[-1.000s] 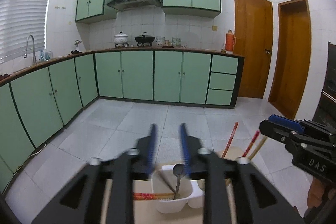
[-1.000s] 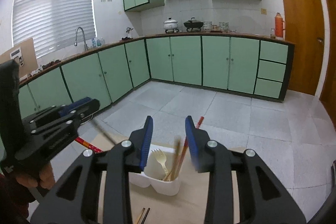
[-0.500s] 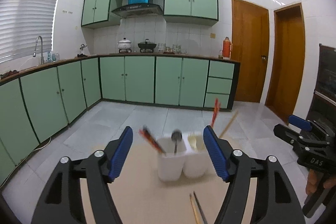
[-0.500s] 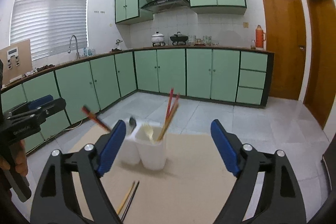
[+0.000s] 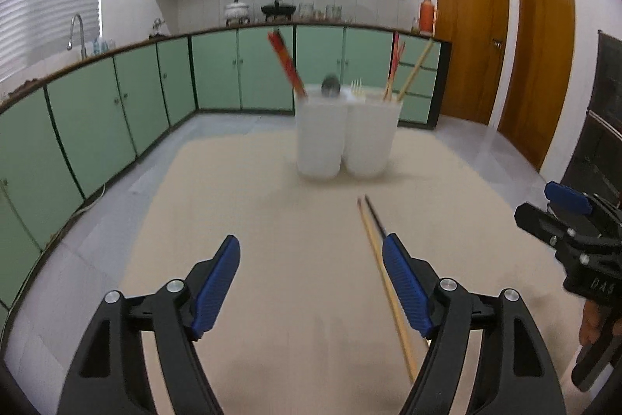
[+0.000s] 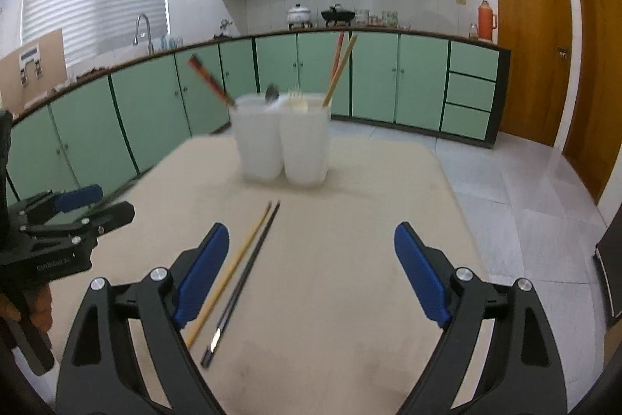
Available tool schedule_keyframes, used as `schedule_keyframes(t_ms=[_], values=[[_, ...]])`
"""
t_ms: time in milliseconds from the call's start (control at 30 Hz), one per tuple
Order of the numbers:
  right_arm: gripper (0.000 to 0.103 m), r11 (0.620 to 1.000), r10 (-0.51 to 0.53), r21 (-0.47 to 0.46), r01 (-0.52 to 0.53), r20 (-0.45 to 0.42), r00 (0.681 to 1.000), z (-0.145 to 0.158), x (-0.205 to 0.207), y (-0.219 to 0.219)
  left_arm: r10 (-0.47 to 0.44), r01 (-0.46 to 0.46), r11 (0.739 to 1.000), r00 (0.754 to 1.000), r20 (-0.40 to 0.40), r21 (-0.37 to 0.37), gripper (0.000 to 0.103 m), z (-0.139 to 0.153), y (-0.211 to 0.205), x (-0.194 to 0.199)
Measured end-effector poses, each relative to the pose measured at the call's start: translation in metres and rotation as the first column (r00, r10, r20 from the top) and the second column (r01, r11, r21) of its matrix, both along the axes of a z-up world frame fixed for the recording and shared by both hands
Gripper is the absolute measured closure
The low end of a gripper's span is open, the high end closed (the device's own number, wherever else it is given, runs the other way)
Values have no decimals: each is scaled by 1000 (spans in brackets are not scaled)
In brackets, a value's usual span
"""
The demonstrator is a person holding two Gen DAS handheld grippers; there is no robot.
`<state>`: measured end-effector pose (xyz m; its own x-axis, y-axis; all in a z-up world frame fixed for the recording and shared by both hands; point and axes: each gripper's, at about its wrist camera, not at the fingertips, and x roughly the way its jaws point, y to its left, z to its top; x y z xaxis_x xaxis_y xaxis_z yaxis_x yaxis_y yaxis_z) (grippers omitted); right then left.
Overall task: Organize utensils
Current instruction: 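Move both open tools back over the last two chopsticks, then close the right tool on the black chopstick while the left tool grasps the wooden chopstick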
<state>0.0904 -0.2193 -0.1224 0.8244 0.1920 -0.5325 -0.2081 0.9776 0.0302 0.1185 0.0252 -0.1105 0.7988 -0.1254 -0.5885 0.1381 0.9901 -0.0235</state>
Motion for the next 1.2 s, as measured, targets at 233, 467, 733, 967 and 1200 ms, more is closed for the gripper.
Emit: schedule_keyframes(t_ms=[233, 467, 733, 967, 1200], values=[[29, 1000, 3, 27, 0, -85, 996, -43, -25, 18, -15, 17, 998, 999, -34, 61, 29, -35, -5, -25], [49, 999, 37, 26, -33, -153, 988, -65, -41, 43, 41, -42, 999, 995, -90, -11, 29, -58, -1, -41], [66, 995, 91, -23, -97, -184, 979, -74, -48, 63, 42, -40, 999, 996, -82, 16, 29, -58, -3, -50], [76, 992, 110, -34, -119, -209, 972, -79, -46, 69, 49, -47, 999, 994, -96, 18, 29, -60, 0, -51], [96, 993, 96, -53, -110, -209, 973, -78, -41, 68, 45, -43, 999, 994, -100, 16, 29, -61, 0, -51]])
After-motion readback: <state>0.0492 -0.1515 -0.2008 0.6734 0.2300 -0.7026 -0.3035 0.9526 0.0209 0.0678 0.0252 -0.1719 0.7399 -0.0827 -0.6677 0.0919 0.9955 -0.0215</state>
